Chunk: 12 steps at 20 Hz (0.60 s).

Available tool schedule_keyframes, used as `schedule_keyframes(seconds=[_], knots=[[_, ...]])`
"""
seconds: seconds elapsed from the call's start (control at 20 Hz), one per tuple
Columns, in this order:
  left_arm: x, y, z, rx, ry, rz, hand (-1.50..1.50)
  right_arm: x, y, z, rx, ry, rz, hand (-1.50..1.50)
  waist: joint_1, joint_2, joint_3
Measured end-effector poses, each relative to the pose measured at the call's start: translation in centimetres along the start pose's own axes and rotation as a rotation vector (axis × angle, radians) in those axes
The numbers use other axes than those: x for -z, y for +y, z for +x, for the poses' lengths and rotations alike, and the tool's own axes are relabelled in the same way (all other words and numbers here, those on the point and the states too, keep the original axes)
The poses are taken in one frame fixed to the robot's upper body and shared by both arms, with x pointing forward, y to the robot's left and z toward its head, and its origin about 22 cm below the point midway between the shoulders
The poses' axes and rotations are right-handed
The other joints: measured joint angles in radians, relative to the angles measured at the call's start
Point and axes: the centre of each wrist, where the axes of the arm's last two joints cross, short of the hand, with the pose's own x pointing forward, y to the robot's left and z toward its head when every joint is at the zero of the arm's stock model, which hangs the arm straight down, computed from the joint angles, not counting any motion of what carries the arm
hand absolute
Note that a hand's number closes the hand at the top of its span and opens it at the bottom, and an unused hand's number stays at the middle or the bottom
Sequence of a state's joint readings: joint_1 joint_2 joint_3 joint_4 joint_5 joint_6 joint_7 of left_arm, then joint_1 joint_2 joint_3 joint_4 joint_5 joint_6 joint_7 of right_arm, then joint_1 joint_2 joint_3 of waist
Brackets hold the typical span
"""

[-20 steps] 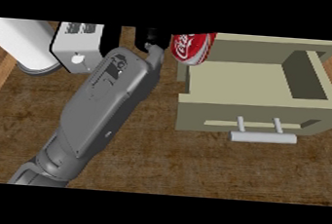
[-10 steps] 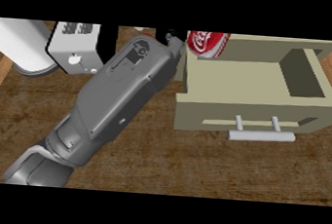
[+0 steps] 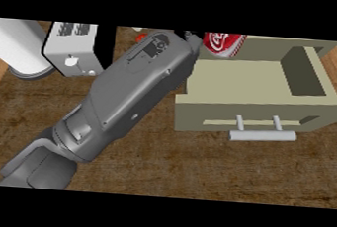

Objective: Pick up the can, place it into the drawer and close the drawer

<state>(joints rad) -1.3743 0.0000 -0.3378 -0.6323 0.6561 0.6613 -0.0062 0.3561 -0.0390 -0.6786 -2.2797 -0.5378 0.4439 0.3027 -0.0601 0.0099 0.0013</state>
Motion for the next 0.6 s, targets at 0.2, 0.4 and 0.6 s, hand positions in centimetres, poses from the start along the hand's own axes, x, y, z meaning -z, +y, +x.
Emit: schedule_keyframes(seconds=[0.2,0.4,0.6], knots=[[-0.1,0.0,-1.3,0.018,0.014,0.007,1.50,-0.1,0.4,-0.3,0.008,-0.003,0.014,-1.50,-0.007,0.001,0.000],[-0.2,0.0,-2.3,0.048,0.024,0.022,1.50,0.1,0.5,-0.3,0.014,-0.002,0.017,-1.50,-0.017,0.004,0.001],[-0.2,-0.2,-2.8,0.083,0.026,0.039,-1.50,0.1,0.6,-0.1,0.014,-0.006,0.015,-1.50,-0.020,0.005,0.001]])
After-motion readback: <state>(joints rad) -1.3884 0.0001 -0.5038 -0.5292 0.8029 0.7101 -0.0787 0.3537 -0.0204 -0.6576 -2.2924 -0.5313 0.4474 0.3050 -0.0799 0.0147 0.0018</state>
